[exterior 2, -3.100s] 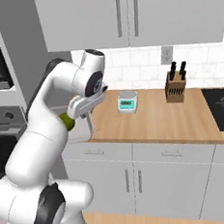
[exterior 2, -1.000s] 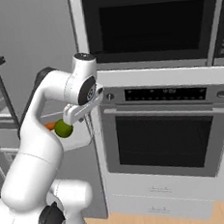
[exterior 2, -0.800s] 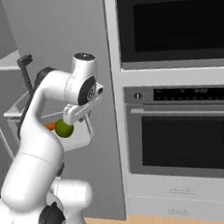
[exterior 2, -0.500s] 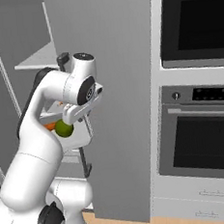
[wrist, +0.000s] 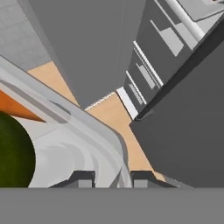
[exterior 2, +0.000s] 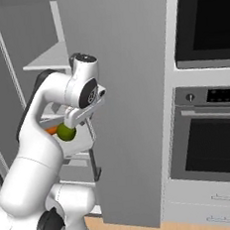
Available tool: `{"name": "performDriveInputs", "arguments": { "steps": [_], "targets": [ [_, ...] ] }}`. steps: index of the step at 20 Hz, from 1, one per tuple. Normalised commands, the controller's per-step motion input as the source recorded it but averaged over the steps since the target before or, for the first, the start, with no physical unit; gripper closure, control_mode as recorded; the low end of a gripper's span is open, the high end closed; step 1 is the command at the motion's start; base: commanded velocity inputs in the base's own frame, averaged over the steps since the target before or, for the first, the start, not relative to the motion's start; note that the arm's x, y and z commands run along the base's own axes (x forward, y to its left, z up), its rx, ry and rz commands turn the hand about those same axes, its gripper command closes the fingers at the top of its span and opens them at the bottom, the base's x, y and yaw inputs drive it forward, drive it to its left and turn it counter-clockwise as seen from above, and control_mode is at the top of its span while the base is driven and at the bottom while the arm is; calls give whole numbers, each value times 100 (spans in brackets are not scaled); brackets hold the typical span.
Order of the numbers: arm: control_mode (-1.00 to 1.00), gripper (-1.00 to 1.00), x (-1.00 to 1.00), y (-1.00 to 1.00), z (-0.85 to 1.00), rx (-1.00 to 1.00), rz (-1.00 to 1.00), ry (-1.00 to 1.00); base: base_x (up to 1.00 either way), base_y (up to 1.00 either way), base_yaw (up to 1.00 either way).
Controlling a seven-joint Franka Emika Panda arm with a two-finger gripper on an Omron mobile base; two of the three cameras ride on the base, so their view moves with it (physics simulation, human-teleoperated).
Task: Take the meat container that has the chicken drumstick and place it on the second highest rack of the freezer. Then take the vegetable container that has the lime and carrot and place it on the highest rack of the freezer.
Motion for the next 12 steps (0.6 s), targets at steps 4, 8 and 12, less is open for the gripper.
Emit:
{"name": "performDriveInputs", "arguments": {
  "steps": [4, 8, 12],
  "targets": [
    [100, 100, 0, 0, 0, 0, 0, 0, 0, 54, 0],
    [100, 100, 0, 0, 0, 0, 0, 0, -2, 14, 0],
    [100, 100, 0, 0, 0, 0, 0, 0, 4, 0, -4]
  ]
}}
